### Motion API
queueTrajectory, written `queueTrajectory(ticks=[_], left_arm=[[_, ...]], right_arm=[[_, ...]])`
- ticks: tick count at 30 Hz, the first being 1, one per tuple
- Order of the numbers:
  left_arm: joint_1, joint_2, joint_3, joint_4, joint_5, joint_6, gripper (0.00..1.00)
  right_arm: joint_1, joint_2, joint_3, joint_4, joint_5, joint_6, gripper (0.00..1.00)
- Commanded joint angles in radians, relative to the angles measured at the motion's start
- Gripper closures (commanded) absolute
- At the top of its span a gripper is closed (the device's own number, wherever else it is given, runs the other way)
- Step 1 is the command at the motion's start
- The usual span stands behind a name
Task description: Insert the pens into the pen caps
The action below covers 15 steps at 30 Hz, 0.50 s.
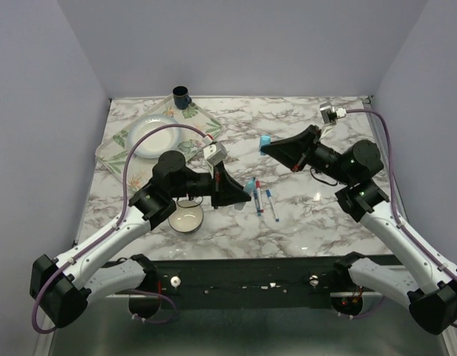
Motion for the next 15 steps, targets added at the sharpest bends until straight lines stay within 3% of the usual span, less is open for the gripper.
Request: queueTrajectory(ticks=[1, 9, 15], left_arm=[[-0.003, -0.014, -0.019, 0.161, 0.152, -0.101, 1.00], [-0.003, -0.072, -0.039, 0.169, 0.121, -0.079, 1.00], [-0.003, -0.078, -0.040, 0.166, 0.098, -0.078, 1.00]], right_arm=[[0.102, 0.006, -0.062, 0.226, -0.040, 0.057, 0.99], [0.156, 0.027, -0.163, 0.438, -0.022, 0.165, 0.99], [0.191, 0.017, -0.213, 0.463, 0.013, 0.155, 0.99]])
